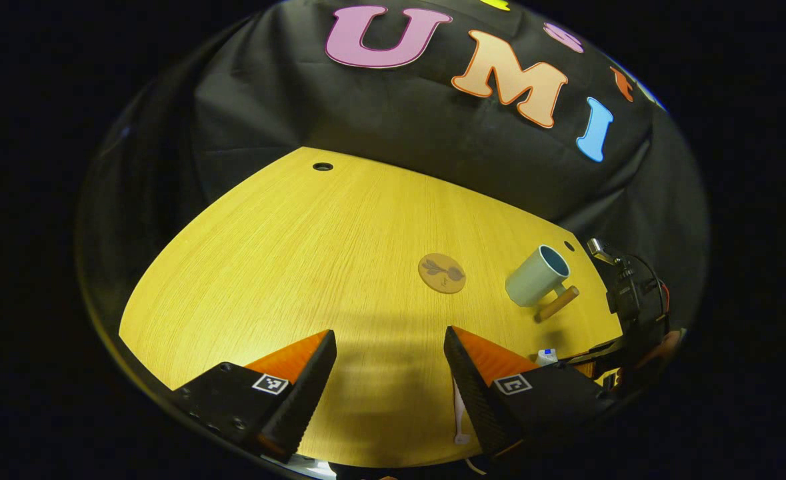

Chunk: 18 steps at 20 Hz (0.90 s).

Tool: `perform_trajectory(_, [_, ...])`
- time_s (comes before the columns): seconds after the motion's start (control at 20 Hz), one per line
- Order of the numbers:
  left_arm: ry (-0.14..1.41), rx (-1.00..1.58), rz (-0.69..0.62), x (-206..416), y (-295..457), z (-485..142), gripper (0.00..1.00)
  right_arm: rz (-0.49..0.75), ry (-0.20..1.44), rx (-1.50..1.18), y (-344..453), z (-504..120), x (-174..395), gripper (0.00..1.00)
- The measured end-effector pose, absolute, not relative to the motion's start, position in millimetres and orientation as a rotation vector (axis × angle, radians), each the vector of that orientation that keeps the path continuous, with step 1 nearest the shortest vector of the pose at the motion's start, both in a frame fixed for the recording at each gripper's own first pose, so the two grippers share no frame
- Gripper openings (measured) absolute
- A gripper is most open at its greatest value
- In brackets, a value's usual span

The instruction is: Put the toothbrush and toothpaste on the desktop into the cup, then pick up the cup and place it on the coaster on the desktop.

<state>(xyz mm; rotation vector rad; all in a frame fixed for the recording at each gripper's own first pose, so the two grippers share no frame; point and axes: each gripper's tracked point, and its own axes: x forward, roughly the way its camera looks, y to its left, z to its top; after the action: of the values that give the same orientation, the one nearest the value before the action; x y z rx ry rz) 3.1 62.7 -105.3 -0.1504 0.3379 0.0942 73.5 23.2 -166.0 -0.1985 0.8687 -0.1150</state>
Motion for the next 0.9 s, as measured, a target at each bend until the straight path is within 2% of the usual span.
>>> perform_trajectory(0.15, [0.344,-0.164,0.091,8.3,60.8,-107.6,0.95,-0.125,0.892,-0.186,23.0,-169.3,76.3,0.44])
perform_trajectory(0.2, [0.346,-0.161,0.09,8.7,61.2,-107.9,0.95,-0.123,0.889,-0.18,23.9,-169.7,77.8,0.36])
perform_trajectory(0.25, [0.347,-0.157,0.089,10.0,60.1,-106.7,0.95,-0.127,0.886,-0.165,23.1,-168.3,79.0,0.34])
perform_trajectory(0.3, [0.349,-0.15,0.087,8.6,59.4,-106.4,0.95,-0.134,0.884,-0.157,21.9,-166.3,79.2,0.25])
perform_trajectory(0.35, [0.349,-0.144,0.085,8.8,59.4,-106.3,0.95,-0.134,0.89,-0.145,21.9,-166.0,78.9,0.22])
perform_trajectory(0.65, [0.361,-0.139,0.073,8.5,56.9,-107.2,0.95,-0.107,0.861,-0.089,25.2,-163.5,79.3,0.17])
perform_trajectory(0.9, [0.38,-0.129,0.046,6.2,53.9,-108.3,0.95,-0.069,0.728,-0.002,31.6,-144.8,81.0,0.11])
